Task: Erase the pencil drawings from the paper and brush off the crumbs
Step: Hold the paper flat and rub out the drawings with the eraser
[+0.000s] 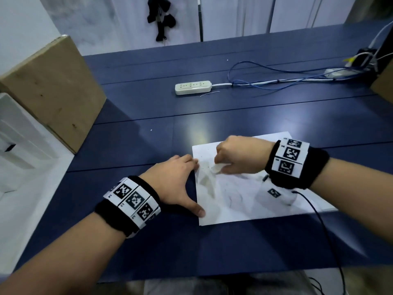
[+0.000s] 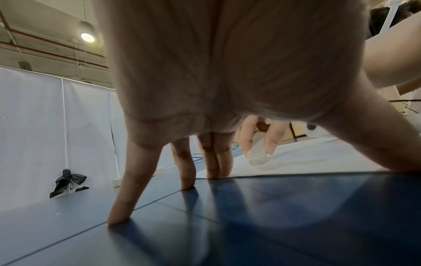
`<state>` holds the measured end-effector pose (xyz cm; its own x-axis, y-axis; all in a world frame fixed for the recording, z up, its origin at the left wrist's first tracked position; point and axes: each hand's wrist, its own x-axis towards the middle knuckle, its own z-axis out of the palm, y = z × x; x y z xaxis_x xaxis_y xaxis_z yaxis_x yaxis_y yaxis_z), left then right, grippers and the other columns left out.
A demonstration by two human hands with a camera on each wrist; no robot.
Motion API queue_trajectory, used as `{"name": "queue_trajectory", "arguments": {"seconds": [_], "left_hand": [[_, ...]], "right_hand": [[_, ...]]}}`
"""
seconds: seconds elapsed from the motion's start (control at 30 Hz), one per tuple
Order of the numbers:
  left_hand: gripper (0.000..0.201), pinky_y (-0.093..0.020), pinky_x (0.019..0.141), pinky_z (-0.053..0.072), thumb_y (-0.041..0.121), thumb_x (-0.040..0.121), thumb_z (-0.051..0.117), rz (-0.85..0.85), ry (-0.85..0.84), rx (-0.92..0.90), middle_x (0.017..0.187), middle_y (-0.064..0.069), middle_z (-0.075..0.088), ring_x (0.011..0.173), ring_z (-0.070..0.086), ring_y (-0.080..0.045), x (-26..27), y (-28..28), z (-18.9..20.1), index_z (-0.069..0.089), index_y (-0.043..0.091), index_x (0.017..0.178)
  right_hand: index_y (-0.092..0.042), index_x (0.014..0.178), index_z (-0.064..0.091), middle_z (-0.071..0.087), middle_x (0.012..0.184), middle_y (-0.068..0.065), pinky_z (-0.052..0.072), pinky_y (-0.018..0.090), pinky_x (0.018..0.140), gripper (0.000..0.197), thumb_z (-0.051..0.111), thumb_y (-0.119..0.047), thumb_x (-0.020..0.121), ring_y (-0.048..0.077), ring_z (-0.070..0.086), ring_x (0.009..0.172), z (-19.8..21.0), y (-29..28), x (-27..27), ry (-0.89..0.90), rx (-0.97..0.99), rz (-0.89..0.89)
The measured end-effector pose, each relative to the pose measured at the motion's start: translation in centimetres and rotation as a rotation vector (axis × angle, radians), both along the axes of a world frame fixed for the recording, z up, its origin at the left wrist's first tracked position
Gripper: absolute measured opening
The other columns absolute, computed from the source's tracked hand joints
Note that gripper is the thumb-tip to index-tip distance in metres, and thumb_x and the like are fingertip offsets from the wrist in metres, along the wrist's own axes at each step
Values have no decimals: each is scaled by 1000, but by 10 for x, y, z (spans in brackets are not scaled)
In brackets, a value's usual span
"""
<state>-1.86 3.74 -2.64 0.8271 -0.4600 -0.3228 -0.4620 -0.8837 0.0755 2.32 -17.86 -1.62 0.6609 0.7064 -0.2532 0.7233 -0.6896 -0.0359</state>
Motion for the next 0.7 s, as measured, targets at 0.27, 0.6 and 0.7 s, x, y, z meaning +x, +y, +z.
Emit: {"name": "queue_trajectory", "arguments": {"seconds": [0.27, 0.6, 0.7], "left_hand": [[128, -40, 92, 51, 94, 37, 64, 14, 9, -5, 127, 17, 42, 114, 43, -11, 0, 2, -3, 40, 23, 140], [124, -40, 89, 52, 91, 39, 68, 13, 4, -3, 123, 16, 43, 111, 43, -11, -1, 1, -1, 42, 21, 139], [128, -40, 90, 52, 92, 39, 67, 4, 9, 11, 127, 16, 42, 113, 43, -12, 0, 1, -2, 40, 21, 141]], "right_hand": [[-16, 100, 71, 62, 90, 0, 30, 20, 65, 24, 64, -35, 88, 11, 43, 71, -3, -1, -43, 223, 65, 274], [-15, 90, 67, 61, 91, 2, 36, 20, 66, 19, 60, -32, 88, 16, 53, 77, -3, -3, -24, 50, 62, 173], [-17, 103, 70, 59, 93, -2, 33, 8, 64, 23, 64, -34, 89, 9, 40, 69, -2, -3, -38, 249, 54, 247]]}}
